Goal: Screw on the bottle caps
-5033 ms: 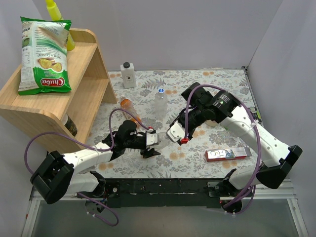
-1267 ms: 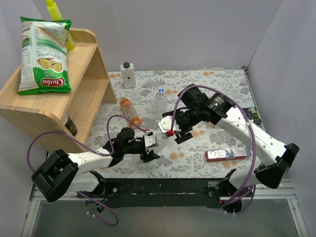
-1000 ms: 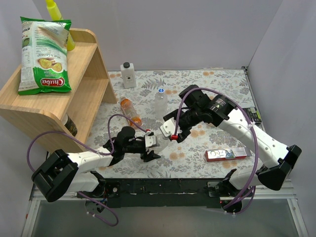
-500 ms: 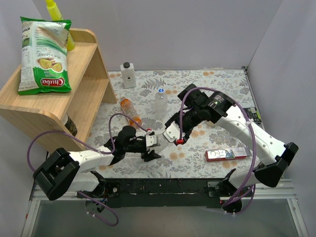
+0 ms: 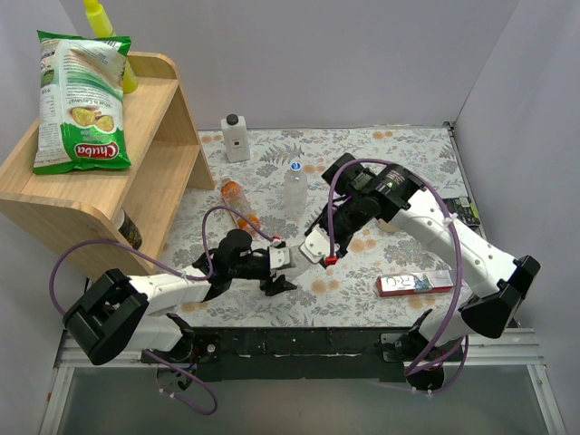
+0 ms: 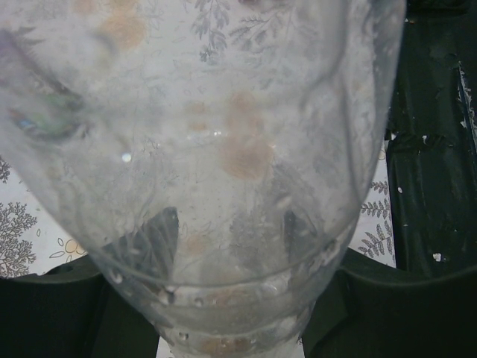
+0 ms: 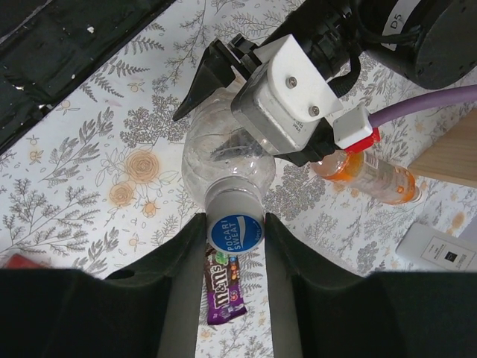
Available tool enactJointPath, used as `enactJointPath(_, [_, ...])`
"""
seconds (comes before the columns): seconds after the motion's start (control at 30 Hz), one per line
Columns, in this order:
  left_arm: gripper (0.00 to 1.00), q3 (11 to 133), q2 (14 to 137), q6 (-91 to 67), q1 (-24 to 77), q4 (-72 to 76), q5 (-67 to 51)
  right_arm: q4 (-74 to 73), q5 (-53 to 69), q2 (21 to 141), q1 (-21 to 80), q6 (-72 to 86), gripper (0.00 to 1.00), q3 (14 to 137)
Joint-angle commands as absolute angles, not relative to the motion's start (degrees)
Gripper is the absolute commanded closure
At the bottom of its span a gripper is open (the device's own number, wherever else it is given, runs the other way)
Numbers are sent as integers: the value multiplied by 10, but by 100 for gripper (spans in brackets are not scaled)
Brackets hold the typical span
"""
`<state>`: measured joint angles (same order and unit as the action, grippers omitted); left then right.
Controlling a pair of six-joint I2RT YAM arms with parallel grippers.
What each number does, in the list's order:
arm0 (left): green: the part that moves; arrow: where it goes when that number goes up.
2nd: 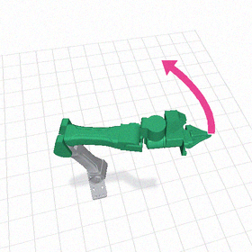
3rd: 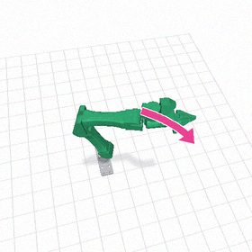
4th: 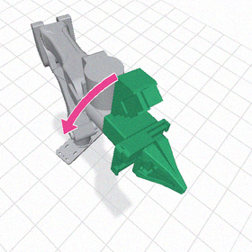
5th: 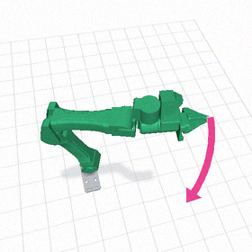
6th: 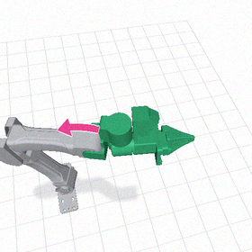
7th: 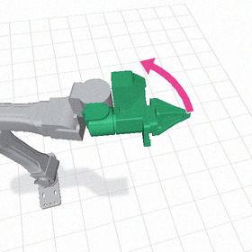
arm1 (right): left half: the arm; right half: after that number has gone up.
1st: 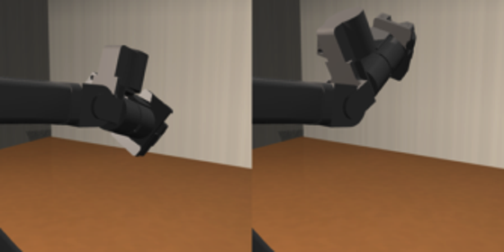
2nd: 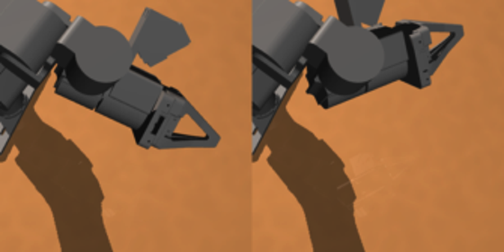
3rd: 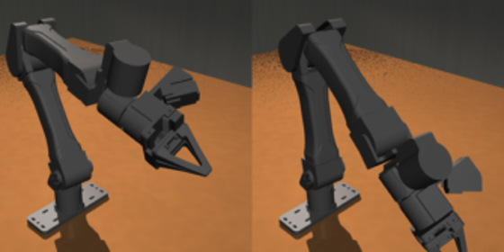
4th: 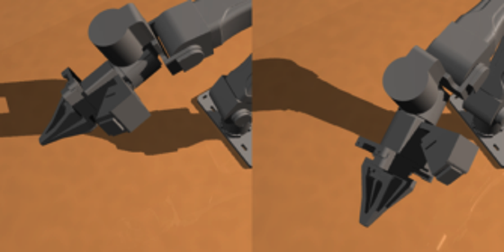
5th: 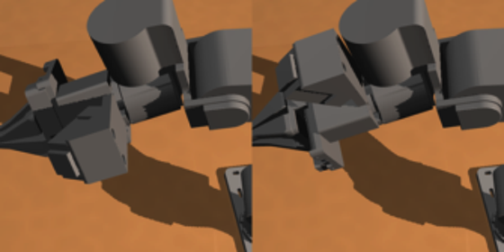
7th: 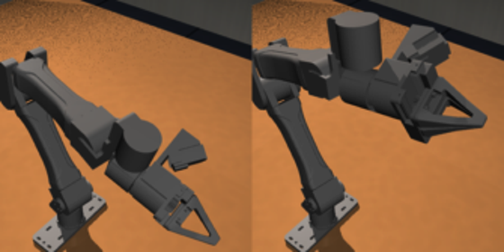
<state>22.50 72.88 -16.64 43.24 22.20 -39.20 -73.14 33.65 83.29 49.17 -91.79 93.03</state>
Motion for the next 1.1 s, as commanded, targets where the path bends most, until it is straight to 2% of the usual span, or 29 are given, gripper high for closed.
enactJointPath(0.0, [100, 247, 729, -160, 432, 225, -397, -750, 347, 837, 495, -921, 63, 954])
enactJointPath(0.17, [100, 250, 722, -188, 432, 250, -369, -727, 335, 867, 494, -819, 82, 966])
enactJointPath(0.33, [100, 254, 715, -189, 432, 279, -302, -737, 327, 954, 492, -646, 88, 1033])
enactJointPath(0.37, [100, 257, 715, -190, 432, 293, -283, -747, 316, 975, 492, -578, 95, 1056])
enactJointPath(0.43, [100, 260, 718, -204, 432, 309, -243, -750, 294, 1030, 490, -482, 99, 1110])
enactJointPath(0.47, [100, 261, 720, -209, 432, 321, -213, -750, 283, 1044, 488, -396, 99, 1120])
enactJointPath(0.6, [100, 279, 725, -221, 432, 324, -163, -750, 299, 1086, 474, -239, 99, 1116])
enactJointPath(0.8, [100, 294, 737, -225, 435, 265, -109, -748, 260, 1119, 462, -142, 99, 1106])
enactJointPath(1.07, [100, 290, 746, -230, 436, 210, -103, -743, 293, 1129, 437, -137, 99, 1146])
